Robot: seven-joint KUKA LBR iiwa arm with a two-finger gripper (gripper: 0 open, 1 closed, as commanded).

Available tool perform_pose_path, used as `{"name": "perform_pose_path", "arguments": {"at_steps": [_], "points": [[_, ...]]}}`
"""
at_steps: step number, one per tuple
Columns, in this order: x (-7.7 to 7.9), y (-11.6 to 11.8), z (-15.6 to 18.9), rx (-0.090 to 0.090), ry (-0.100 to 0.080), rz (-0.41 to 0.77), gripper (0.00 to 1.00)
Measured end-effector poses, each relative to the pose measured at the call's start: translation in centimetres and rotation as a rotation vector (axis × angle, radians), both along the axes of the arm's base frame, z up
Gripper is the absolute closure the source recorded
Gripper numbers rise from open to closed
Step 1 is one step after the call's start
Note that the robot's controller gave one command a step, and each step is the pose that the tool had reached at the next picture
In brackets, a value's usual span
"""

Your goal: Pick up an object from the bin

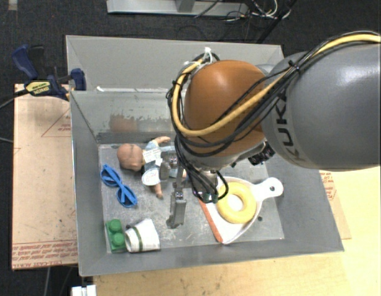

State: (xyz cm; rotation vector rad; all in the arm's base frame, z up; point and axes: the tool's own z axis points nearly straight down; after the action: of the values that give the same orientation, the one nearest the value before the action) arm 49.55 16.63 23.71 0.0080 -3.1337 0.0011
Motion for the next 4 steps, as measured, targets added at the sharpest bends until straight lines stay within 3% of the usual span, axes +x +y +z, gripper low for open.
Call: {"name": "perform_pose_path", "arguments": {"at_steps": [1,2,3,4], "points": [[0.2,-0.1,0.5,0.002,-0.008,-0.004,0.00],[0.7,0.1,-3.0,0.004,-0.016,0.022,0.00],[-0.2,0.5,-8.5,0.003,-0.011,0.074,0.00],[0.3,1.8,-13.1,0.004,-0.013,0.209,0.00]]}}
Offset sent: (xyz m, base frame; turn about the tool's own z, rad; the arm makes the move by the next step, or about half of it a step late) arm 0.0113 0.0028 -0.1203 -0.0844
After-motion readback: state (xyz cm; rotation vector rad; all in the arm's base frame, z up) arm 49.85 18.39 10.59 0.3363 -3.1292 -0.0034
